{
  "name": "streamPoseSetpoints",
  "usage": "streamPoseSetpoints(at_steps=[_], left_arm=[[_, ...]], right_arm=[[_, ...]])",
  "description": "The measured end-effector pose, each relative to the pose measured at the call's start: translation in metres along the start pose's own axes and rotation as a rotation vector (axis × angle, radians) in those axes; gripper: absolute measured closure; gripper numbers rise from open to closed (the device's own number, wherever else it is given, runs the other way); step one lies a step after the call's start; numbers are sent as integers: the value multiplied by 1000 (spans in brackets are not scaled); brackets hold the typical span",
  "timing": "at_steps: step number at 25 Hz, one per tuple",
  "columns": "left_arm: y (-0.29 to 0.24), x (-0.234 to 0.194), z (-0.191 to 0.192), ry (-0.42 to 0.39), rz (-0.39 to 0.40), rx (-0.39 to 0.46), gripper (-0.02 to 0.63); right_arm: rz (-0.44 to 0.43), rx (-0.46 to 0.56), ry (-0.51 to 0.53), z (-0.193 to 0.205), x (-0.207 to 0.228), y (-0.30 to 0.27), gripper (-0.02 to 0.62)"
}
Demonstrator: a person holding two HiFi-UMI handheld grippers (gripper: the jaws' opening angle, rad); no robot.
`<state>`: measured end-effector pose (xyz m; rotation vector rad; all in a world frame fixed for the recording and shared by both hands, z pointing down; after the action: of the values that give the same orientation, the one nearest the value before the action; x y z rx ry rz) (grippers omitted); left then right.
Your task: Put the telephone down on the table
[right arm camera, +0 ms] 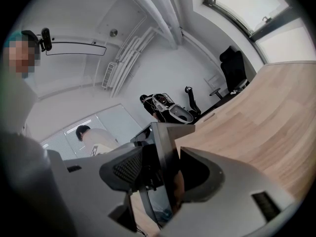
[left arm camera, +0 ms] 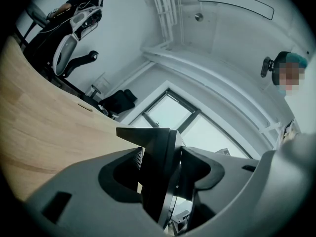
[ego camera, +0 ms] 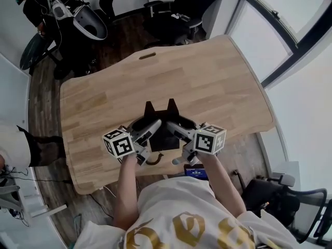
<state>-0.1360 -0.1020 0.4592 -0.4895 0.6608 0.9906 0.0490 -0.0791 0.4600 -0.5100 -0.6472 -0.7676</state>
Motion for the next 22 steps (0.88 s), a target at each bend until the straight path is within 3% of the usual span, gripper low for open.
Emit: streamPoseSetpoints(at_steps=[22], left_arm=[[-8,-18,-2,12,-21,-8,374]], right_arm=[[-18,-22,-48,-3,18,-14,376]])
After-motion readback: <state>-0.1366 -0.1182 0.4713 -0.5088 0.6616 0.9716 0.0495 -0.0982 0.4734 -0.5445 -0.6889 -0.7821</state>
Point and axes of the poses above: the fingertips, and each gripper's own axes: y backward along the fingers, x to its right, z out of its underside, the point moved 8 cm from there along y, backward along the fingers
